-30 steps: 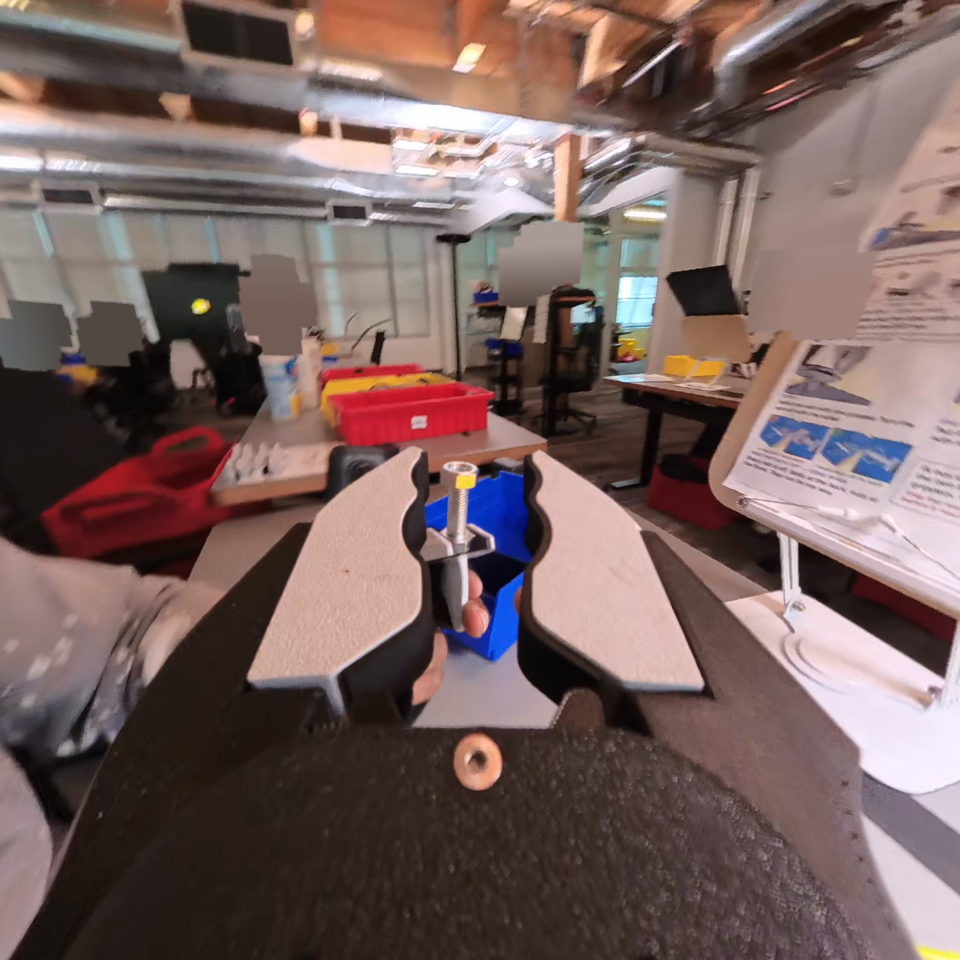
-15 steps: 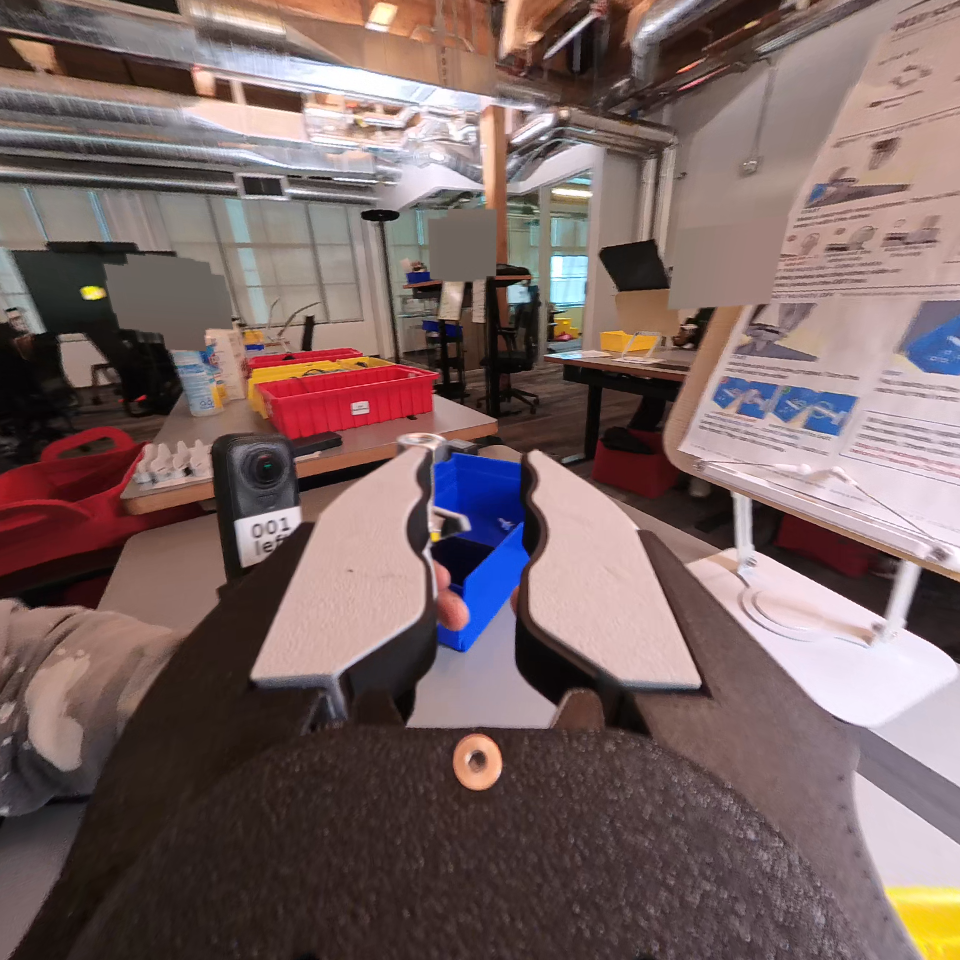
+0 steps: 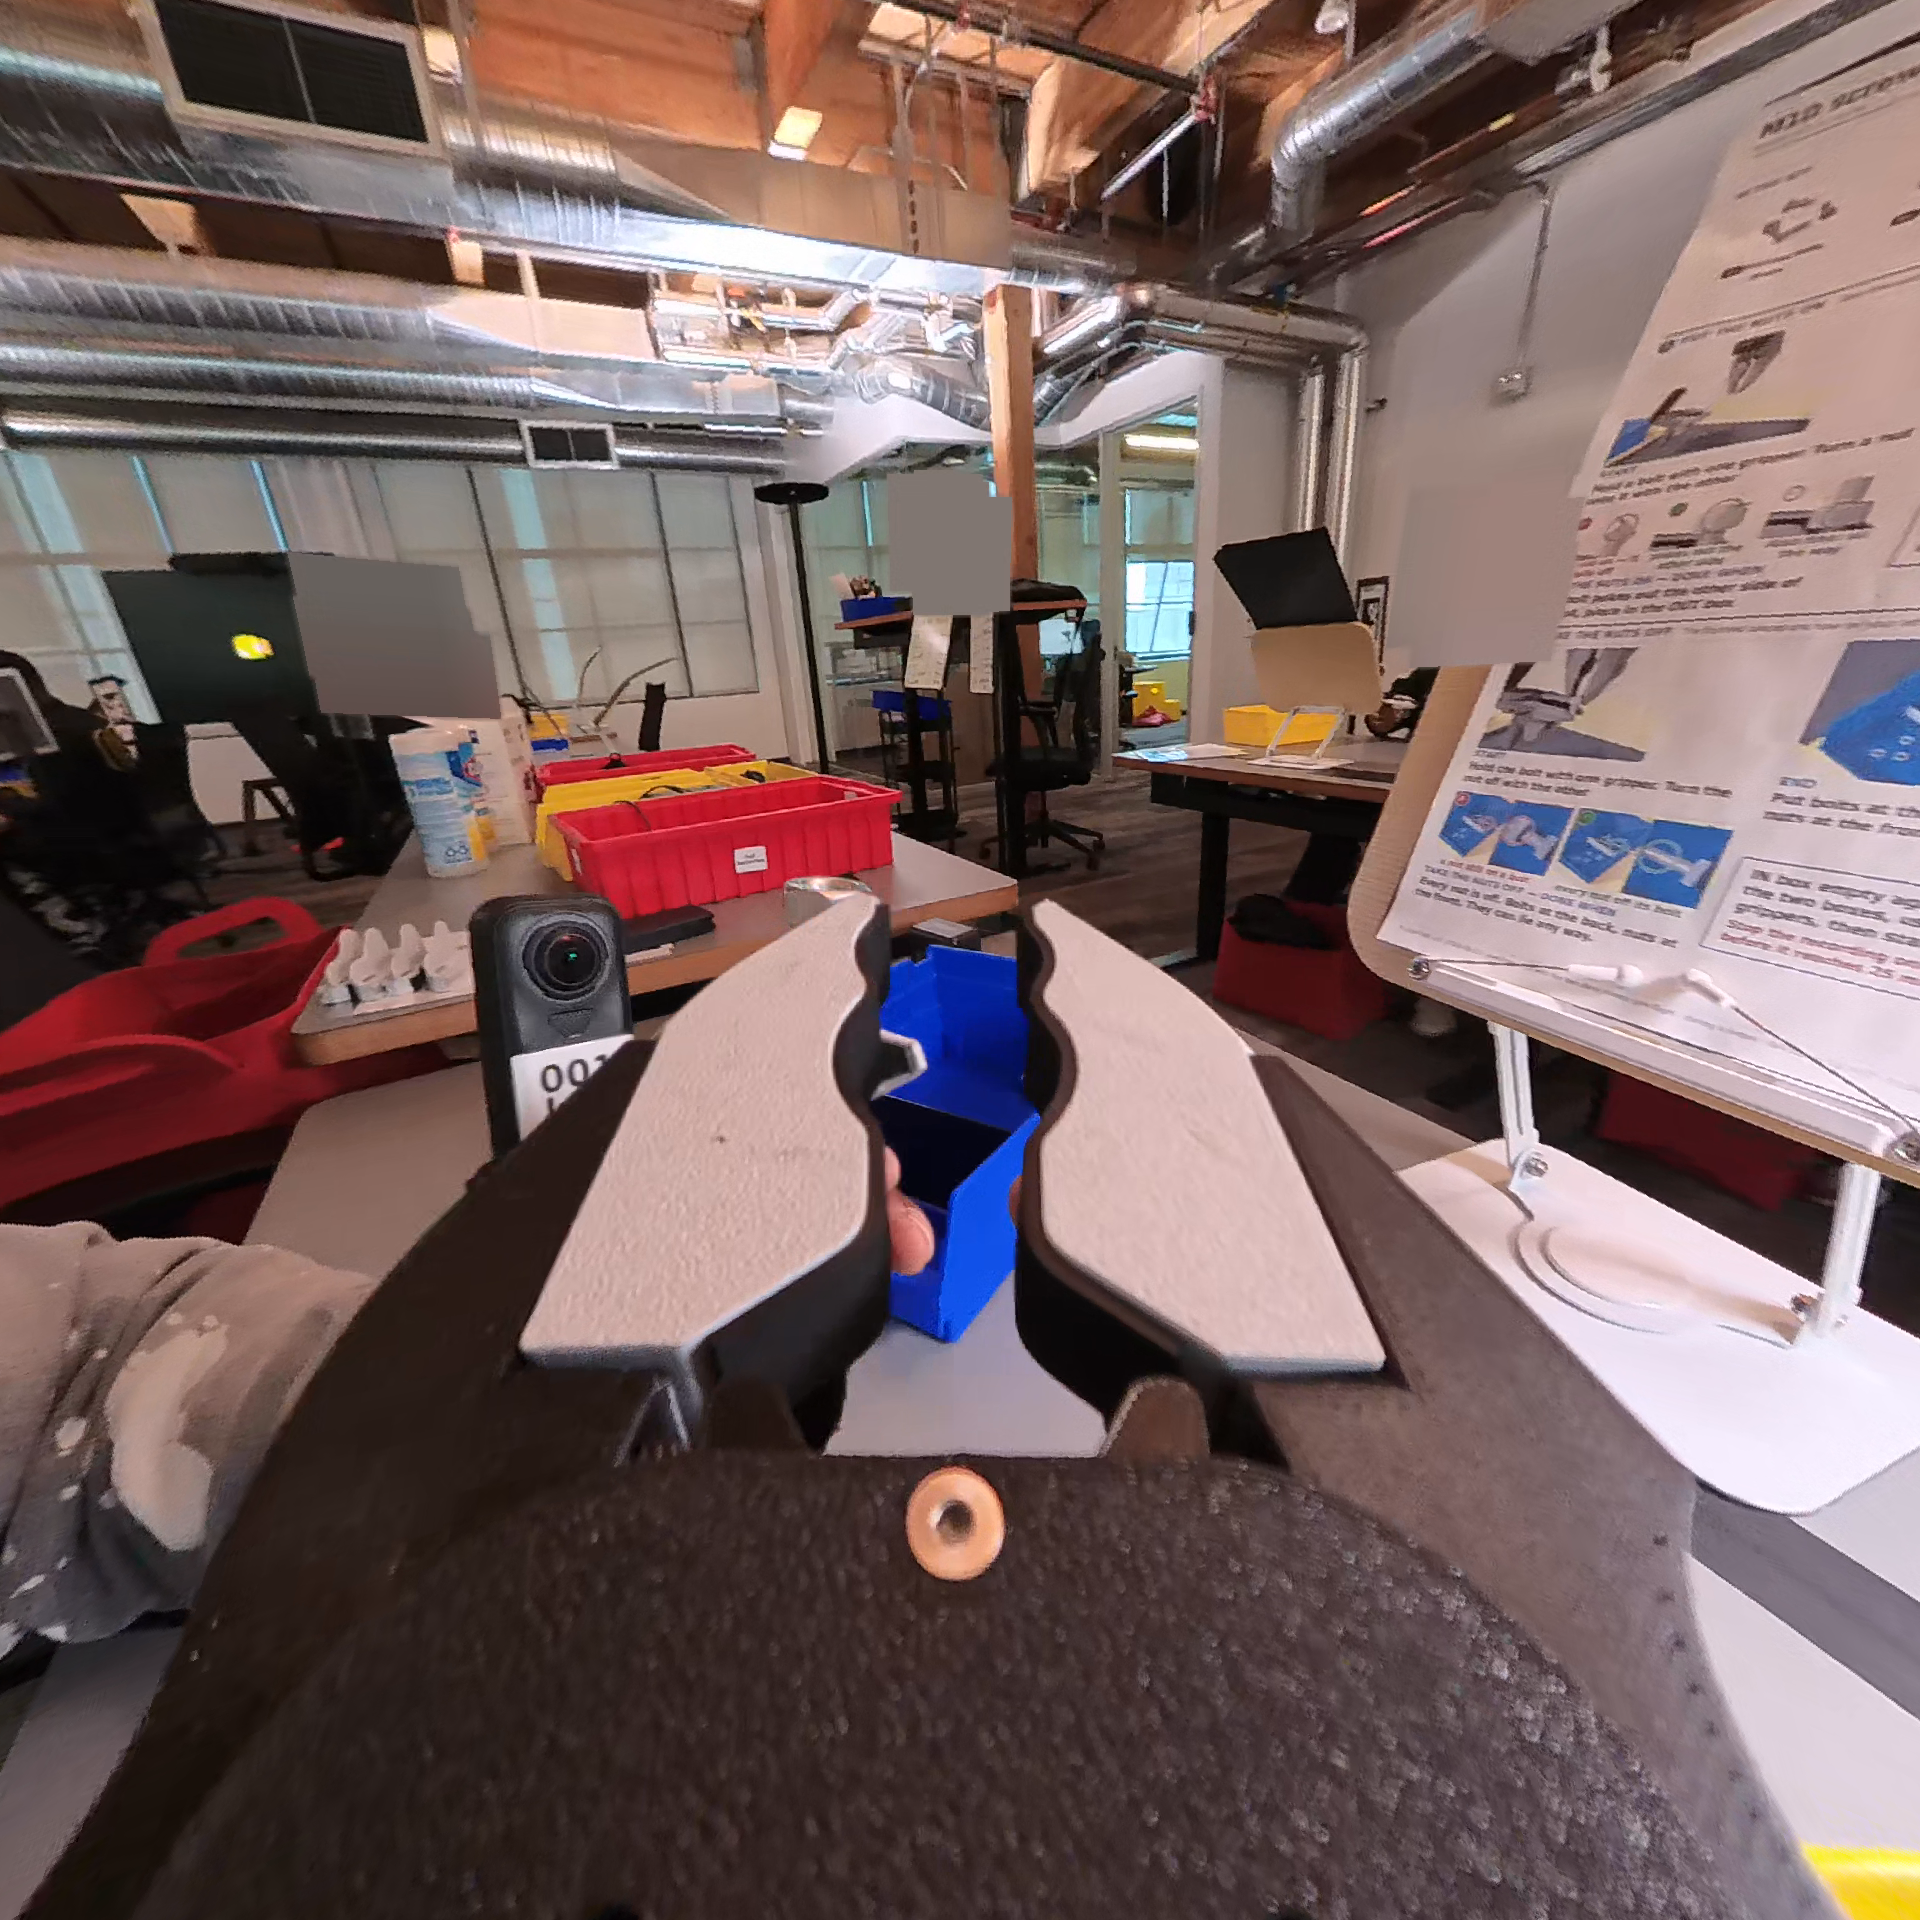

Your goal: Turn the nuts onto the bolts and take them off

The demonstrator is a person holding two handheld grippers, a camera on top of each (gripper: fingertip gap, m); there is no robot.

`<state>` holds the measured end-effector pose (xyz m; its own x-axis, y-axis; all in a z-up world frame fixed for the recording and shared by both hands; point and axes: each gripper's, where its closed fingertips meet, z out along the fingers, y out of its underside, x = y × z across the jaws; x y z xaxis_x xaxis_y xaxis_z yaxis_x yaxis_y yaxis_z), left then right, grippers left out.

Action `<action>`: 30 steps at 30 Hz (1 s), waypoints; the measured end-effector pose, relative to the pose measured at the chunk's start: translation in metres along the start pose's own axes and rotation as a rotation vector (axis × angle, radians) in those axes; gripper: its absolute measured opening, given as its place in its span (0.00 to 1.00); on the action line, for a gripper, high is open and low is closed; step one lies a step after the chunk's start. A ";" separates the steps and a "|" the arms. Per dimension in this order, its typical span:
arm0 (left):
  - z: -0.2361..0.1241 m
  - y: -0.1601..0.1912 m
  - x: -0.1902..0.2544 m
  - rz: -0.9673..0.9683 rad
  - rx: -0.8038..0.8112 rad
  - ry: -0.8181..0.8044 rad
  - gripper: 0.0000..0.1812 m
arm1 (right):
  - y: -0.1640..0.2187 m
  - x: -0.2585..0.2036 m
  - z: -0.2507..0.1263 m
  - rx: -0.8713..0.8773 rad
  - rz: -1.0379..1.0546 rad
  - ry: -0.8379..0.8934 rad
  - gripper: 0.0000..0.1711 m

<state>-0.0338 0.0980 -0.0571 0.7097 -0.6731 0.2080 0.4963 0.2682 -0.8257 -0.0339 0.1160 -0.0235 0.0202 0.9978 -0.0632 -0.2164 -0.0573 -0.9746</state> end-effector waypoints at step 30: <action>-0.001 0.020 -0.021 0.012 -0.088 -0.033 0.10 | 0.193 0.242 -0.154 -0.903 -0.003 0.666 0.10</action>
<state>-0.0393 0.1165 -0.0785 0.7321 -0.6467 0.2141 0.4429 0.2131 -0.8709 0.0799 0.3412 -0.2604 0.5959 0.7968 0.1003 0.5661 -0.3282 -0.7562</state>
